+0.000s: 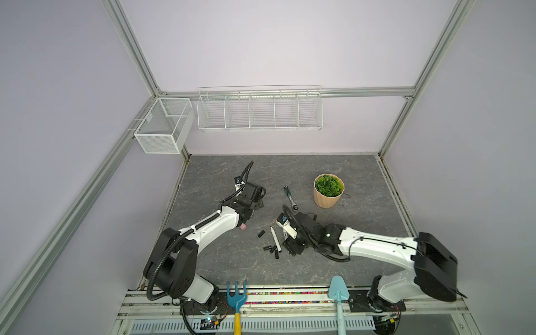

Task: Insert pens into pen caps
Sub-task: Pick up the pen cap from the center of the table.

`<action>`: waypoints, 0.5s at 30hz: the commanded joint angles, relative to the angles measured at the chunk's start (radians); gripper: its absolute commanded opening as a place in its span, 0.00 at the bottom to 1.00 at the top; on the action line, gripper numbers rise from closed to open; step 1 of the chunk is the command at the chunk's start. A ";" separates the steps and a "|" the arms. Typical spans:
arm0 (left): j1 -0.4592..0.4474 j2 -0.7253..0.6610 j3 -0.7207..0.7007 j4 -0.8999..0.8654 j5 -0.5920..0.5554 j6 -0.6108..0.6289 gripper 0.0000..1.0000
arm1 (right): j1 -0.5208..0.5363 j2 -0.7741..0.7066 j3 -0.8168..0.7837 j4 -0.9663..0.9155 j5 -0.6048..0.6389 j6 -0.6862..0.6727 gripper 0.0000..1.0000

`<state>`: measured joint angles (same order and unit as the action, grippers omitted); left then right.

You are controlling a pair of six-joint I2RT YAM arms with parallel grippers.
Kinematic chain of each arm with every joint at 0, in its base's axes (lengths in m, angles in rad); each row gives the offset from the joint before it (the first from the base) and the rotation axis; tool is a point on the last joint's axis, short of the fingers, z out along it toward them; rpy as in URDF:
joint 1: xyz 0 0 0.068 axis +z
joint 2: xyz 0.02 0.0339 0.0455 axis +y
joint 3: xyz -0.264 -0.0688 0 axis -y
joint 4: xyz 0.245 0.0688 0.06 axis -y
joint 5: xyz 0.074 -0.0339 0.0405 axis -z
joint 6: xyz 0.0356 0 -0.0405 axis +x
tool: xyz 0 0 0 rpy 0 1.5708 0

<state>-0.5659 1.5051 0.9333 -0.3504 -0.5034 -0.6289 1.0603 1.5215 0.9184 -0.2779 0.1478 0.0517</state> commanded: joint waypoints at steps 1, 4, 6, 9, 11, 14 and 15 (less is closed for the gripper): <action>0.006 -0.027 -0.023 -0.061 -0.055 -0.071 0.98 | 0.002 0.042 0.074 -0.080 -0.063 -0.059 0.80; 0.008 -0.050 -0.045 -0.067 -0.066 -0.081 0.98 | 0.001 0.078 0.118 -0.131 -0.145 -0.077 0.78; 0.013 -0.064 -0.059 -0.064 -0.069 -0.089 0.98 | 0.001 0.104 0.135 -0.150 -0.209 -0.080 0.77; 0.017 -0.084 -0.077 -0.072 -0.073 -0.111 0.98 | 0.001 0.181 0.204 -0.239 -0.270 -0.101 0.76; 0.017 -0.100 -0.090 -0.080 -0.073 -0.128 0.98 | 0.012 0.200 0.205 -0.241 -0.259 -0.117 0.75; 0.024 -0.136 -0.113 -0.095 -0.076 -0.145 0.98 | 0.026 0.206 0.194 -0.228 -0.255 -0.127 0.74; 0.027 -0.146 -0.120 -0.099 -0.079 -0.146 0.98 | 0.027 0.211 0.199 -0.236 -0.272 -0.127 0.73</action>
<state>-0.5499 1.3952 0.8360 -0.4099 -0.5529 -0.7280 1.0737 1.7252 1.1164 -0.4648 -0.0731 -0.0391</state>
